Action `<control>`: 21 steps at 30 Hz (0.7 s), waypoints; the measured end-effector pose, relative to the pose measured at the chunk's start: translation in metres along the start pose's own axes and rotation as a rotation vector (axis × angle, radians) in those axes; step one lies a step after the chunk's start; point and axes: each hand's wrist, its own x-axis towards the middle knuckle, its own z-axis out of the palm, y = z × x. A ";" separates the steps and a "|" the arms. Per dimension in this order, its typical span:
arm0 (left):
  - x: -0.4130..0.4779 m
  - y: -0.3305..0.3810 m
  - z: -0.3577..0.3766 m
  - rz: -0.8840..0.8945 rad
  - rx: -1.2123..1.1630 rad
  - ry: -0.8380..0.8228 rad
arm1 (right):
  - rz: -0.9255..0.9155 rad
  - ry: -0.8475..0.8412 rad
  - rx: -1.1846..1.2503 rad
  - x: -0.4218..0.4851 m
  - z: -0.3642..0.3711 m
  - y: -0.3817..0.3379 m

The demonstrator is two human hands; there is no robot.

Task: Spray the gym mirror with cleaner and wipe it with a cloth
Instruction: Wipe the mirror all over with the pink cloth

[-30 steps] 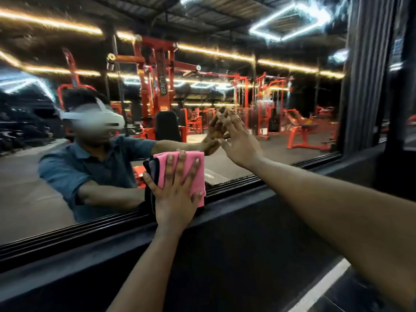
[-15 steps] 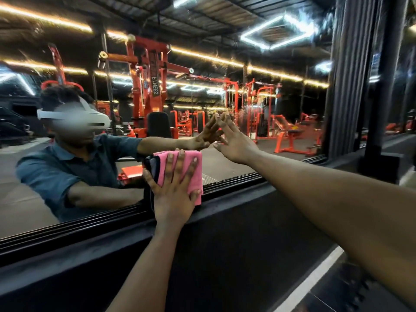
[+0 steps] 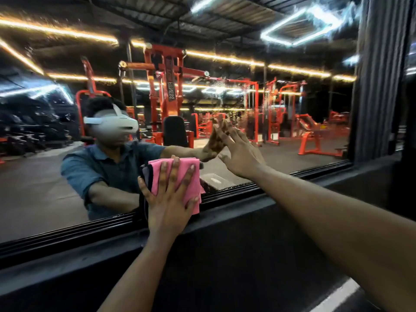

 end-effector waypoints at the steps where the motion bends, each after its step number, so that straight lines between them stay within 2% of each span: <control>1: 0.000 0.001 0.000 -0.009 0.019 -0.016 | -0.023 0.017 0.007 0.002 0.004 0.006; 5: 0.001 0.005 0.000 -0.047 0.053 -0.053 | -0.141 0.163 0.056 0.007 0.026 0.030; 9: 0.002 0.009 0.003 -0.065 0.123 -0.059 | -0.222 0.563 0.020 0.024 0.034 0.076; 11: 0.000 0.007 0.005 -0.082 0.141 -0.092 | -0.194 0.670 0.058 0.039 0.040 0.103; 17: 0.012 0.048 0.003 -0.377 0.119 -0.173 | -0.130 0.604 0.093 0.064 0.045 0.175; 21: 0.024 0.068 -0.010 -0.527 0.025 -0.217 | -0.187 0.575 0.122 0.066 0.046 0.205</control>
